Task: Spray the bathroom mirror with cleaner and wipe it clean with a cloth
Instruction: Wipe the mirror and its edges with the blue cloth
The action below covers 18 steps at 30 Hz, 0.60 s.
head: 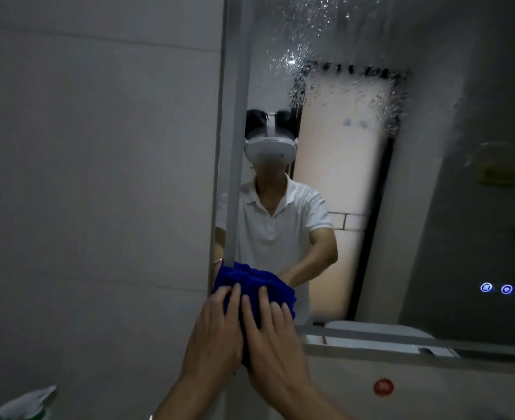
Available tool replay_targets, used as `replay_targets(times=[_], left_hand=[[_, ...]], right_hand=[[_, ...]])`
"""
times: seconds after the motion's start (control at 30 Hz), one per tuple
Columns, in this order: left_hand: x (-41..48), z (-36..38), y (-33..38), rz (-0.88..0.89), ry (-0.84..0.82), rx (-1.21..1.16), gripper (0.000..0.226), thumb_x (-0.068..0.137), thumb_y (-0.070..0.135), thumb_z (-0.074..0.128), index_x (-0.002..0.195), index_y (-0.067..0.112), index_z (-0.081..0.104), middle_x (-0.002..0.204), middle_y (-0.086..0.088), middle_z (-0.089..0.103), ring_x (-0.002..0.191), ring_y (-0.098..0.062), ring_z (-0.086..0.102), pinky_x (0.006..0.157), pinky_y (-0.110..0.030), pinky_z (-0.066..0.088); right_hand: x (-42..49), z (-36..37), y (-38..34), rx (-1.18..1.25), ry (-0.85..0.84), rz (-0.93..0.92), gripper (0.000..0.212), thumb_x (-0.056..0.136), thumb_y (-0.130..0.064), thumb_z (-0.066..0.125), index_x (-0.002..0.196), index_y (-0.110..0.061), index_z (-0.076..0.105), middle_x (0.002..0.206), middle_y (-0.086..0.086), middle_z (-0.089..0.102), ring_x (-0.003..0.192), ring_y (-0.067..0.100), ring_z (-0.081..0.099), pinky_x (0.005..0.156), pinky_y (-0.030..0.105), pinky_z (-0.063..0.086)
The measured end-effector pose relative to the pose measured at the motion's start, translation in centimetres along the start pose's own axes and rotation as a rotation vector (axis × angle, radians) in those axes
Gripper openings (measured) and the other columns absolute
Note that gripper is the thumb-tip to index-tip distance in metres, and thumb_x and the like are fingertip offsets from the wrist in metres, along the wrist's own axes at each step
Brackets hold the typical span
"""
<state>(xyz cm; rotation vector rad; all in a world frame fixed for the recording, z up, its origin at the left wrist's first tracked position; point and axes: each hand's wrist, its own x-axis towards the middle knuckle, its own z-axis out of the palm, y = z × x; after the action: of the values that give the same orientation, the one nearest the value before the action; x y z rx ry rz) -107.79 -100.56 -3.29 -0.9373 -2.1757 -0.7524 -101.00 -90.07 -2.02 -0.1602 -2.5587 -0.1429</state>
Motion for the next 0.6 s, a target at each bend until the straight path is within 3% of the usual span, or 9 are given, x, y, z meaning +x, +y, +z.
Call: replay_targets(times=[0.07,0.13,0.23,0.33,0.4,0.5,0.6], left_hand=[[-0.8,1.0,-1.0,0.117,-0.015,0.172,0.076,0.082,0.027,0.045,0.149,0.008,0.014,0.146,-0.021,0.03,0.12,-0.03,0.043,0.105,-0.038,0.034],[-1.4,1.9,-2.1,0.201,0.018,0.282,0.076,0.083,0.031,0.037,0.15,0.01,0.007,0.156,-0.018,0.007,0.126,-0.033,0.035,0.111,-0.043,0.012],[-1.4,2.6,-2.8,0.214,0.08,0.33,0.064,0.093,0.033,0.028,0.15,0.012,0.008,0.157,-0.011,-0.003,0.128,-0.033,0.034,0.111,-0.047,0.008],[-1.7,3.1,-3.0,0.204,0.106,0.373,0.056,0.099,0.035,0.009,0.15,0.013,0.007,0.158,-0.01,-0.002,0.138,-0.034,0.022,0.113,-0.049,0.004],[-1.7,3.1,-3.3,0.231,0.165,0.412,0.059,0.097,0.033,0.02,0.15,0.012,0.007,0.158,-0.011,-0.002,0.144,-0.032,0.004,0.113,-0.05,0.002],[-1.5,3.3,-3.5,0.328,0.19,0.425,0.072,0.087,0.031,0.034,0.15,0.009,0.005,0.158,-0.011,-0.003,0.145,-0.03,-0.002,0.114,-0.049,0.002],[-0.9,3.7,-4.5,0.405,0.171,0.435,0.056,0.099,0.032,0.013,0.15,0.011,0.003,0.158,-0.012,-0.005,0.145,-0.03,-0.003,0.115,-0.045,0.002]], right_hand=[[-0.5,2.0,0.5,-0.058,0.043,-0.063,0.143,0.041,-0.044,0.087,0.151,-0.004,0.004,0.142,0.02,0.041,0.119,0.033,0.043,0.11,0.049,0.02],[-0.4,2.8,0.7,-0.082,0.077,-0.095,0.143,0.047,-0.047,0.084,0.149,-0.003,-0.005,0.144,0.016,0.041,0.135,0.036,0.026,0.111,0.048,0.008],[0.0,3.8,1.2,-0.102,0.14,-0.127,0.121,0.064,-0.051,0.07,0.15,-0.007,-0.003,0.156,0.015,0.016,0.145,0.032,-0.002,0.112,0.05,0.004],[0.1,5.3,2.1,-0.109,0.269,-0.114,0.092,0.079,-0.05,0.041,0.151,-0.012,-0.001,0.158,0.011,-0.012,0.146,0.03,-0.008,0.112,0.051,0.003],[0.2,5.8,2.0,-0.116,0.288,-0.113,0.088,0.08,-0.05,0.036,0.151,-0.013,-0.001,0.159,0.011,-0.007,0.146,0.031,-0.008,0.112,0.051,0.004],[0.3,6.5,2.0,-0.179,0.333,-0.129,0.09,0.081,-0.051,0.036,0.151,-0.012,-0.004,0.157,0.011,0.014,0.146,0.031,-0.008,0.112,0.051,0.004],[0.4,7.0,2.5,-0.222,0.368,-0.165,0.089,0.083,-0.05,0.036,0.15,-0.011,-0.006,0.158,0.011,0.01,0.146,0.03,-0.009,0.112,0.051,0.004]])
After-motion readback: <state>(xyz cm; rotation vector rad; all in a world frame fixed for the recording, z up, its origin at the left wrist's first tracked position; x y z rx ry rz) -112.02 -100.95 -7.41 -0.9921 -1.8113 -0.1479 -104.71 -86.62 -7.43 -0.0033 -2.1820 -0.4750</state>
